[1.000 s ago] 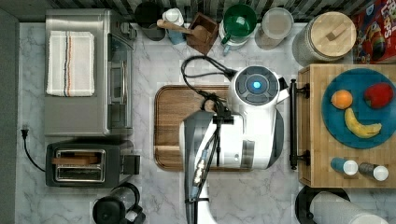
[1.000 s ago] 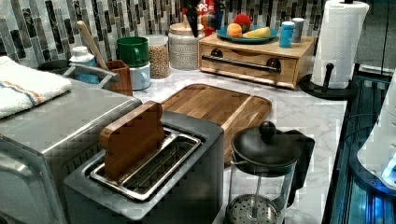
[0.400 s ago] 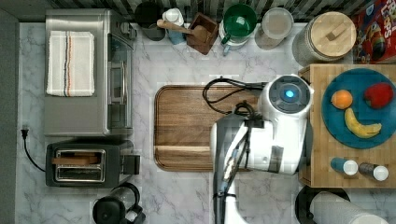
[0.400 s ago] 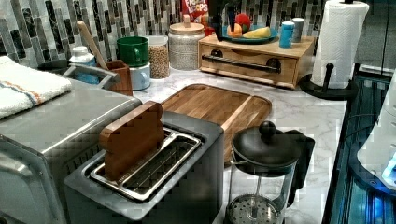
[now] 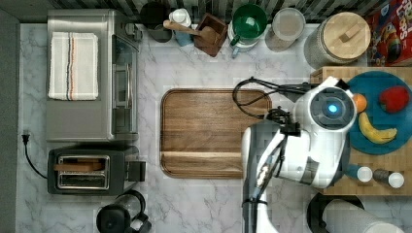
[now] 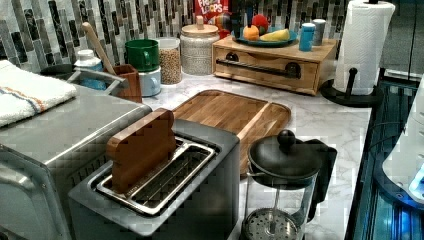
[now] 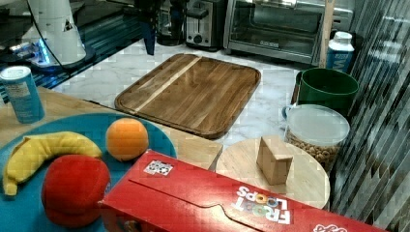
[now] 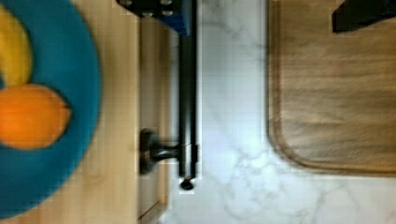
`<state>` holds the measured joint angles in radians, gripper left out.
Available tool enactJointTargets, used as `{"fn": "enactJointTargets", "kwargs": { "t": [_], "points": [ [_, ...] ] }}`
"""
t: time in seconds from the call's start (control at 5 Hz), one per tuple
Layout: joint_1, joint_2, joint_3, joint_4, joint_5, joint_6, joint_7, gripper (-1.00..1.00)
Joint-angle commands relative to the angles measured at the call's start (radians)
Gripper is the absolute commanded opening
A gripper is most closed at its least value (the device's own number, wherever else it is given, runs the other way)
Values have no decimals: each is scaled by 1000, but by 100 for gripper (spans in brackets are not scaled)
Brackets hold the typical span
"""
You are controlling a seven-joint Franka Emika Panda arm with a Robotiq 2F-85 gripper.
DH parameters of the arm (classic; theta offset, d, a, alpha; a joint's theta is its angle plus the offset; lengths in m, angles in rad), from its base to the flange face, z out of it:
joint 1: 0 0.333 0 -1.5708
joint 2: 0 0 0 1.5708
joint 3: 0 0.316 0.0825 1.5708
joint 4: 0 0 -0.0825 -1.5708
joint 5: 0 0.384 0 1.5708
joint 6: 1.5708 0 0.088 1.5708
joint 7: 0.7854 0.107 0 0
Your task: Open the drawer.
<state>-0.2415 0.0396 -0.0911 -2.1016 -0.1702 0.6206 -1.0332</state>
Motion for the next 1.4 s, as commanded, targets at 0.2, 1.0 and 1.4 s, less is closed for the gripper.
{"fn": "enactJointTargets", "kwargs": {
  "t": [0.2, 1.0, 1.4],
  "points": [
    [-3, 53, -15, -11, -26, 105, -54, 100],
    [-63, 185, -12, -85, 82, 306, -119, 100],
    [-26, 206, -37, -154, 27, 436, -20, 100]
  ]
}}
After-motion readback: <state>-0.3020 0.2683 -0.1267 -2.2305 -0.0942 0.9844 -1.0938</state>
